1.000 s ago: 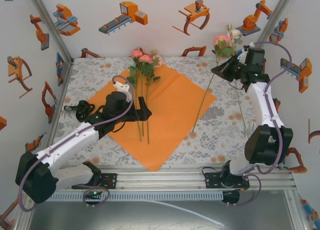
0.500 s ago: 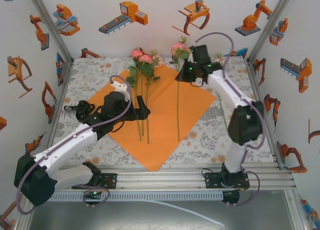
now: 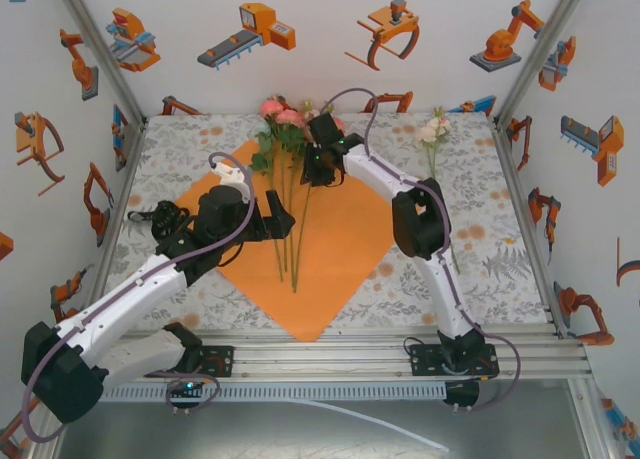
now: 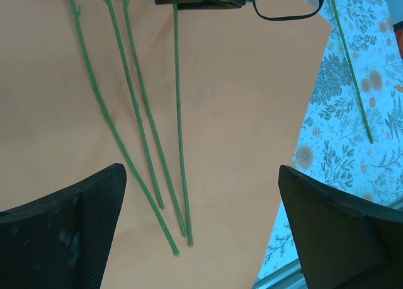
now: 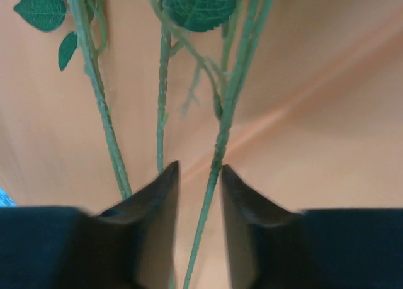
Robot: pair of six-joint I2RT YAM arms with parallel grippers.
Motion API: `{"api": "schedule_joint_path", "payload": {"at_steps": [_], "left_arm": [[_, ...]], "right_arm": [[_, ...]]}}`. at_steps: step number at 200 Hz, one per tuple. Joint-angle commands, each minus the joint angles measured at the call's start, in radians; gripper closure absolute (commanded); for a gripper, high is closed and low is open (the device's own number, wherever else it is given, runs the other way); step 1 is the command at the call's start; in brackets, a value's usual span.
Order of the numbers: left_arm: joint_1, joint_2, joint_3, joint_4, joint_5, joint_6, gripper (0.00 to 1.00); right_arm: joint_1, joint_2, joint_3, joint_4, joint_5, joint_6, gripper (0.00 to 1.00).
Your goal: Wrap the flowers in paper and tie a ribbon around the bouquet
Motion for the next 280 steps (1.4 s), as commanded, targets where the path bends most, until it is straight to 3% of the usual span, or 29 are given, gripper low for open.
{"api": "schedule_joint_path", "payload": {"at_steps": [1, 30, 65, 95, 120, 143, 178, 280], "left_arm": [[0.008, -0.008, -0.011, -0.017, -0.006, 0.007, 0.0], [0.008, -0.014, -0.019, 0.027, 0.052, 0.016, 0.0], [-0.001, -0.007, -0.078, 0.241, 0.303, 0.047, 0.0], [-0.043, 0.022, -0.074, 0.329, 0.403, 0.1, 0.0], [-0.081, 0.035, -0.051, 0.335, 0.436, 0.153, 0.01], [-0.102, 0.033, -0.046, 0.316, 0.401, 0.179, 0.01], [-0.107, 0.023, -0.046, 0.293, 0.378, 0.188, 0.02], [-0.107, -0.002, -0.04, 0.256, 0.326, 0.197, 0.02]], "right_arm": [[-0.03, -0.094, 0.043, -0.049, 0.013, -0.048, 0.54], [-0.128, -0.322, -0.134, -0.026, 0.044, -0.107, 0.51], [-0.334, -0.604, -0.54, 0.049, 0.251, -0.197, 0.5], [-0.492, -0.644, -0.711, 0.071, 0.376, -0.296, 0.49], [-0.553, -0.568, -0.708, 0.065, 0.368, -0.364, 0.51], [-0.563, -0.477, -0.646, 0.05, 0.289, -0.4, 0.54], [-0.573, -0.359, -0.543, -0.013, 0.285, -0.409, 0.59], [-0.605, -0.235, -0.468, -0.109, 0.251, -0.444, 0.7]]}}
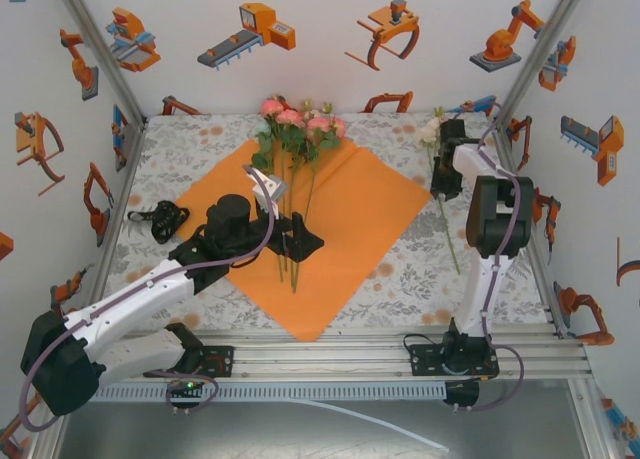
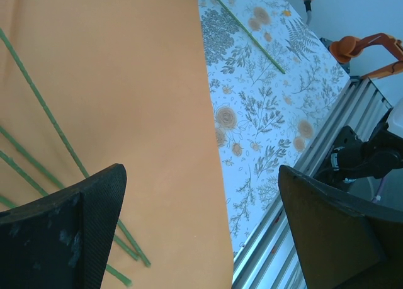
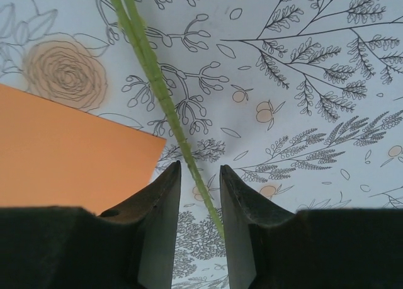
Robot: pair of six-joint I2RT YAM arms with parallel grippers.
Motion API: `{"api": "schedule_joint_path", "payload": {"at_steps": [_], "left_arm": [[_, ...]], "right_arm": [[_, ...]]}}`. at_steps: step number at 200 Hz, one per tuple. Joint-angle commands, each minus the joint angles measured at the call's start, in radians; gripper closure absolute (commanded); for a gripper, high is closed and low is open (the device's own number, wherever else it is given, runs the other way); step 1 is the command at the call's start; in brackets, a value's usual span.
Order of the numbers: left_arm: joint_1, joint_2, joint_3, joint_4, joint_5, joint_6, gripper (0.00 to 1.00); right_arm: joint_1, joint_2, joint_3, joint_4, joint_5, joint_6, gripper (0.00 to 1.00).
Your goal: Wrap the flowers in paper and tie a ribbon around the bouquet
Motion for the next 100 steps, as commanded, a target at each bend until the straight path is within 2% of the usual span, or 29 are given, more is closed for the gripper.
{"api": "schedule_joint_path", "payload": {"at_steps": [1, 23, 43, 73, 100], "left_arm": [[-0.005, -0.02, 0.037, -0.009, -0.013, 0.024, 0.02], [-0.005, -0.024, 0.038, -0.015, -0.025, 0.024, 0.03], [-0.005, -0.029, 0.039, -0.019, -0.031, 0.022, 0.03], [-0.005, -0.039, 0.037, -0.031, -0.059, 0.022, 0.03], [-0.003, -0.049, 0.053, -0.118, -0.243, -0.012, 0.03]], "right_arm": [[-0.006, 0.027, 0.026, -0.049, -0.005, -0.029, 0.7], [-0.007, 0.048, 0.035, -0.065, -0.018, -0.04, 0.76], [-0.007, 0.059, 0.038, -0.076, -0.012, -0.042, 0.85], [-0.008, -0.001, 0.033, -0.073, -0.014, -0.04, 0.97], [-0.007, -0.165, -0.021, -0.007, -0.041, 0.014, 1.0]]}}
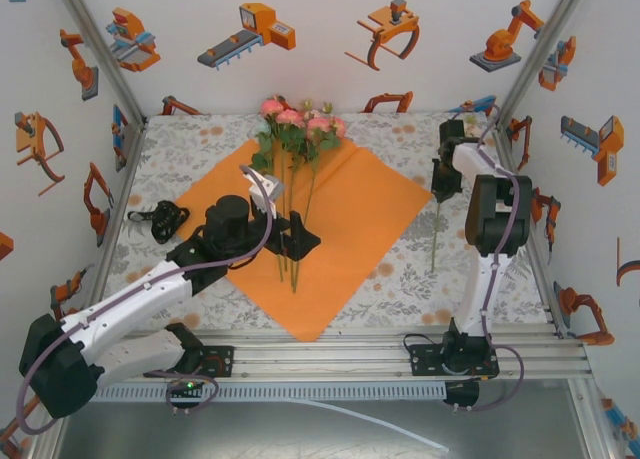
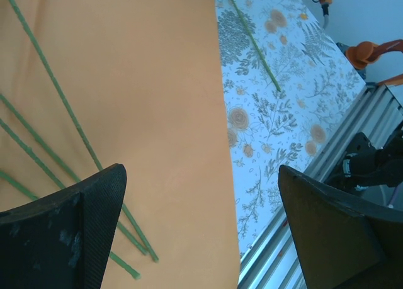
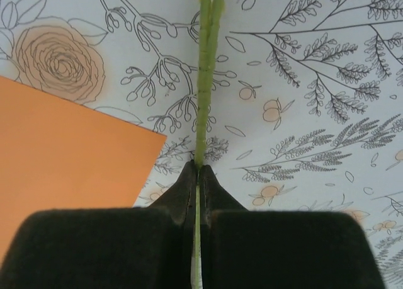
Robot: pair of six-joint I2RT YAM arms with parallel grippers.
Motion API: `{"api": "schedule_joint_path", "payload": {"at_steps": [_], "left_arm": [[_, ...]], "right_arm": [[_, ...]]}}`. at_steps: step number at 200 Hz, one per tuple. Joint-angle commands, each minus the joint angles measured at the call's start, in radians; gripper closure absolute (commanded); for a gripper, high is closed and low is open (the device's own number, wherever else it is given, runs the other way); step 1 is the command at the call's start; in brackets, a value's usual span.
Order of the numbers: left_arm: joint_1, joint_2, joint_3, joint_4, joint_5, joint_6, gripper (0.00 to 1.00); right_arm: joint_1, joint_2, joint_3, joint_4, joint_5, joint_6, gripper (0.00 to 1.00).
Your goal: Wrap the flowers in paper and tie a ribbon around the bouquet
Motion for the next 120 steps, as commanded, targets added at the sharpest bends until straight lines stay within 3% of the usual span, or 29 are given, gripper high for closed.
{"api": "schedule_joint_path", "payload": {"at_steps": [1, 35, 60, 84, 120], "left_arm": [[-0.003, -0.03, 0.049, -0.078, -0.166, -0.014, 0.03], [0.03, -0.076, 0.025, -0.157, -0.383, -0.096, 0.02], [0.09, -0.097, 0.02, -0.244, -0.501, -0.211, 0.01], [0.158, -0.096, 0.017, -0.297, -0.489, -0.283, 0.0], [0.219, -0.077, 0.024, -0.356, -0.445, -0.334, 0.0]], "right_arm": [[-0.007, -0.173, -0.04, 0.027, -0.025, 0.046, 1.0], [0.015, -0.425, -0.231, 0.223, -0.196, 0.254, 1.0], [0.111, -0.525, -0.317, 0.324, -0.233, 0.396, 1.0], [0.27, -0.505, -0.308, 0.385, -0.211, 0.466, 1.0], [0.474, -0.317, -0.157, 0.393, -0.176, 0.485, 1.0]]}}
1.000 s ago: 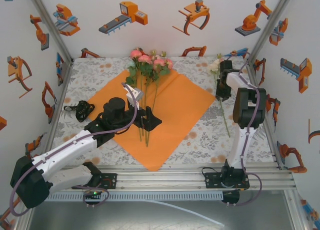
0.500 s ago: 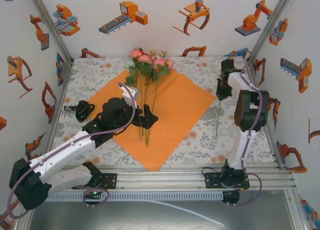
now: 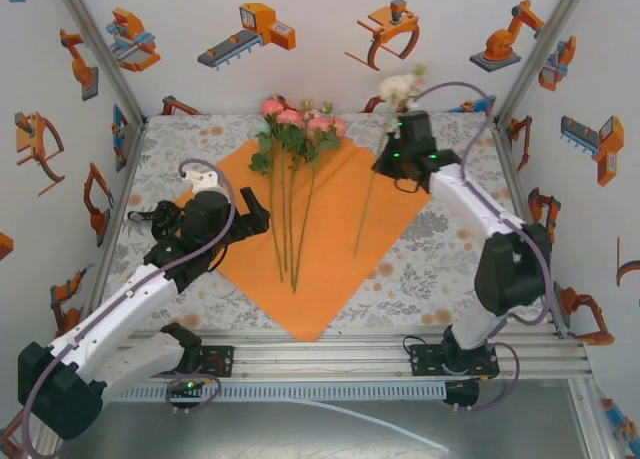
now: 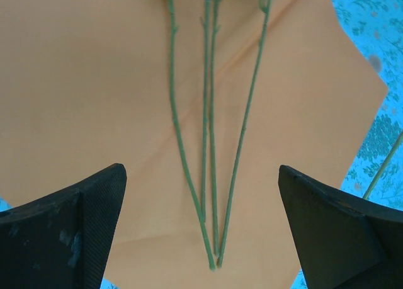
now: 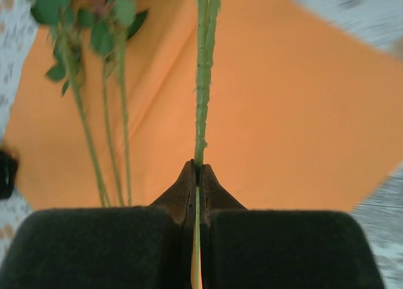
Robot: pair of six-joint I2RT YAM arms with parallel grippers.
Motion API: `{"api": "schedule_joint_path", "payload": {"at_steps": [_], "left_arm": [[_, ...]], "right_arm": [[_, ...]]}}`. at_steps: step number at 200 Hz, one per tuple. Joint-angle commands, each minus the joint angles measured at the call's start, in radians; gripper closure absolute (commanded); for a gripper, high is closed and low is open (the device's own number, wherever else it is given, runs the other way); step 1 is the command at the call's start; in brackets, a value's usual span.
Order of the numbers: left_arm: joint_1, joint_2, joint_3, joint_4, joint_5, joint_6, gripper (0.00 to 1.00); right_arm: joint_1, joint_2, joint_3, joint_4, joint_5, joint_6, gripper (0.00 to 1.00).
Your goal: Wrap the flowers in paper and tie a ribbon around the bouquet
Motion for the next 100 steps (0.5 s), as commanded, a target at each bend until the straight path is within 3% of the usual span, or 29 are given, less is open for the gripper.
{"api": "schedule_joint_path", "payload": {"at_steps": [1, 38, 83, 100], "left_arm": [[0.029, 0.008, 0.01, -0.078, -0.001, -0.077, 0.0], [0.048, 0.012, 0.003, -0.081, 0.023, -0.087, 0.0], [0.053, 0.04, 0.001, -0.071, 0.056, -0.098, 0.0], [0.054, 0.051, -0.002, -0.066, 0.06, -0.101, 0.0]], "right_arm": [[0.094, 0.125, 0.086, 0.044, 0.01, 0.063, 1.0], [0.179, 0.375, 0.275, 0.019, -0.009, 0.064, 1.0], [0.201, 0.612, 0.531, -0.1, -0.015, 0.029, 1.0], [0.205, 0.645, 0.552, -0.111, 0.012, 0.001, 0.89]]}}
